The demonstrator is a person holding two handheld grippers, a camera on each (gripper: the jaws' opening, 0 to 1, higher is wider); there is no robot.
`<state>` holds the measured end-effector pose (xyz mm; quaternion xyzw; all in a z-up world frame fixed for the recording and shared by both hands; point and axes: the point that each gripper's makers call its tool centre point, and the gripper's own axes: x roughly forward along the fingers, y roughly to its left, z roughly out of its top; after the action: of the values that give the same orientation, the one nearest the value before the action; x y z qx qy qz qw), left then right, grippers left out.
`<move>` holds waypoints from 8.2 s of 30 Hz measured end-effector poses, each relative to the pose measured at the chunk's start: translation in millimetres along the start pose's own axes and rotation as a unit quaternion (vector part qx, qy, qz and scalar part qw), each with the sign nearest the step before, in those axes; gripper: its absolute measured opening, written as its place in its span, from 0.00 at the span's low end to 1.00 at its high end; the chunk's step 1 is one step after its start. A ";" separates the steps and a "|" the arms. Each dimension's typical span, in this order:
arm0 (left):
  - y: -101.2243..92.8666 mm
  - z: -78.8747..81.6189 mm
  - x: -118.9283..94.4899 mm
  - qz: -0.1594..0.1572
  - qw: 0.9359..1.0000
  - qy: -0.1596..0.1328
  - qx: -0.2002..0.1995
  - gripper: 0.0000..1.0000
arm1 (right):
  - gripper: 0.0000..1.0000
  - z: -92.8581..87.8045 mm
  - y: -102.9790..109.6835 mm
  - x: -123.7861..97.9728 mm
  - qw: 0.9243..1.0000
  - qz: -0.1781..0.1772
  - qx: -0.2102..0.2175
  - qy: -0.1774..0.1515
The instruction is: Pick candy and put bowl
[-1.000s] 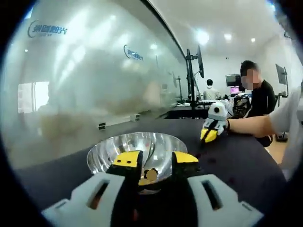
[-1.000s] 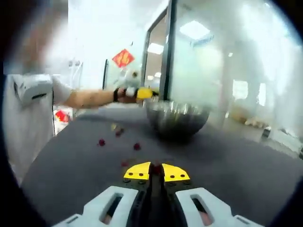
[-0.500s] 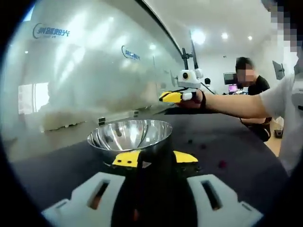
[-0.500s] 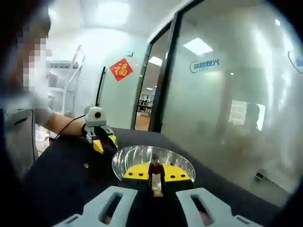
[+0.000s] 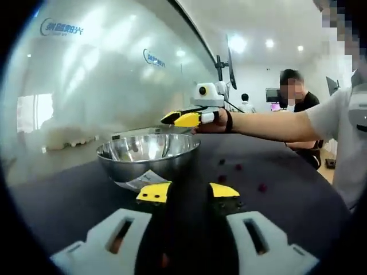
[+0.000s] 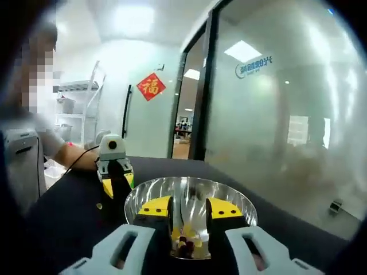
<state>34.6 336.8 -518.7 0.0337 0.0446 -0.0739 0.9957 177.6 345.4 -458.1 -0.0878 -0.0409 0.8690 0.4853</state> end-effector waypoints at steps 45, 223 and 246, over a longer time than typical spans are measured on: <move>-59.9 -40.4 -41.6 -0.011 0.997 0.071 0.016 0.18 | 0.16 -97.6 97.8 -124.3 0.998 0.013 0.034 0.042; -54.6 -40.5 -3.7 -0.060 0.995 0.073 0.012 0.19 | 0.04 -86.3 118.6 -102.2 0.995 0.062 0.006 0.079; -51.6 -53.1 10.3 -0.059 0.992 0.107 0.026 0.16 | 0.04 11.3 55.9 -58.6 0.997 0.047 -0.053 0.039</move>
<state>32.6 288.3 -575.6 0.0648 0.1504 -0.1292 0.9780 158.8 266.4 -449.1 -0.1494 -0.0636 0.8831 0.4402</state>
